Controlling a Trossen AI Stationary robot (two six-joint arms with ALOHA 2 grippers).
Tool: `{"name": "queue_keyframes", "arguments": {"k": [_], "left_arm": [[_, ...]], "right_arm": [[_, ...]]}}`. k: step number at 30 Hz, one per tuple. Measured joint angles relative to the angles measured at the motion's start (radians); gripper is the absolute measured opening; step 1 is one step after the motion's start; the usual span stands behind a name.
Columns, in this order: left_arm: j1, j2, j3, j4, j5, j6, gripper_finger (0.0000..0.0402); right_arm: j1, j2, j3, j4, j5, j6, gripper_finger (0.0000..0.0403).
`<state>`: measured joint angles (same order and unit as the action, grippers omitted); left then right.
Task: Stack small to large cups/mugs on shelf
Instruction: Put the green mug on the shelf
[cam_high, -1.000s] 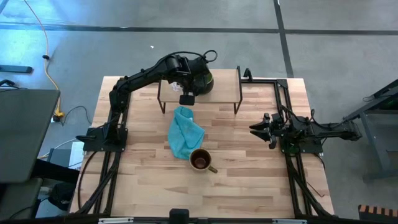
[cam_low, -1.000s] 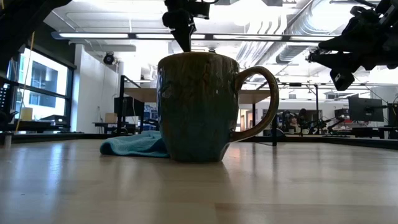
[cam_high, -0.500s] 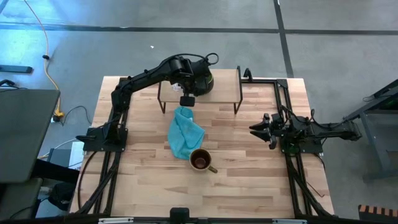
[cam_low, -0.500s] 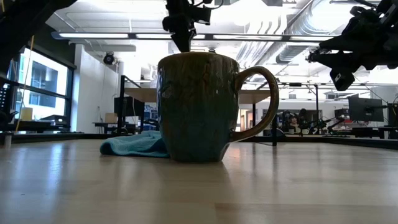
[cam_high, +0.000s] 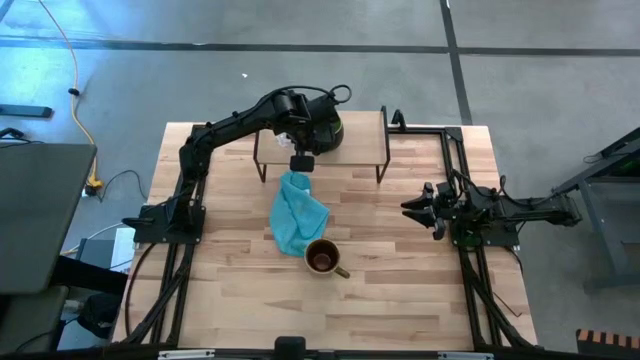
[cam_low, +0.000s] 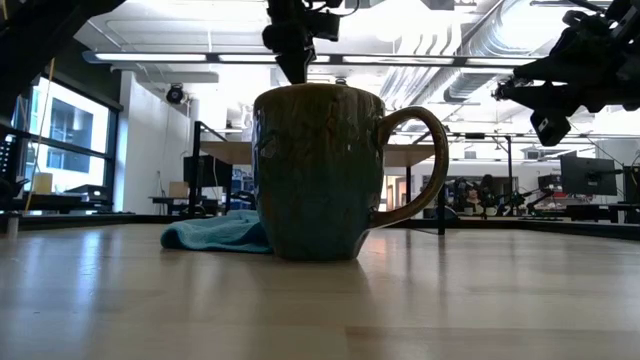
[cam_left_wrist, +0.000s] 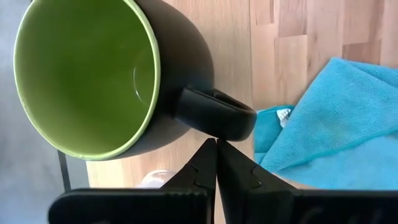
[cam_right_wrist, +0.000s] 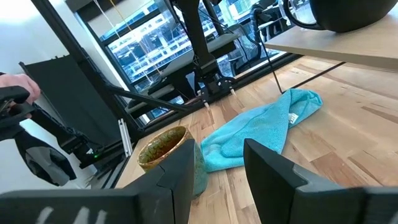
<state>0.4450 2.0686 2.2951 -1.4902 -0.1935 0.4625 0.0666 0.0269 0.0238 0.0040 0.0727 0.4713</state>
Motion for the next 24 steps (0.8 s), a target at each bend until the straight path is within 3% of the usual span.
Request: {"name": "queue_keyframes", "arguments": {"k": [24], "left_arm": [[0.0,0.0,0.0,0.051,0.084,-0.045,0.0]], "right_arm": [[0.0,0.0,0.0,0.0,-0.001,0.0,0.0128]]}}
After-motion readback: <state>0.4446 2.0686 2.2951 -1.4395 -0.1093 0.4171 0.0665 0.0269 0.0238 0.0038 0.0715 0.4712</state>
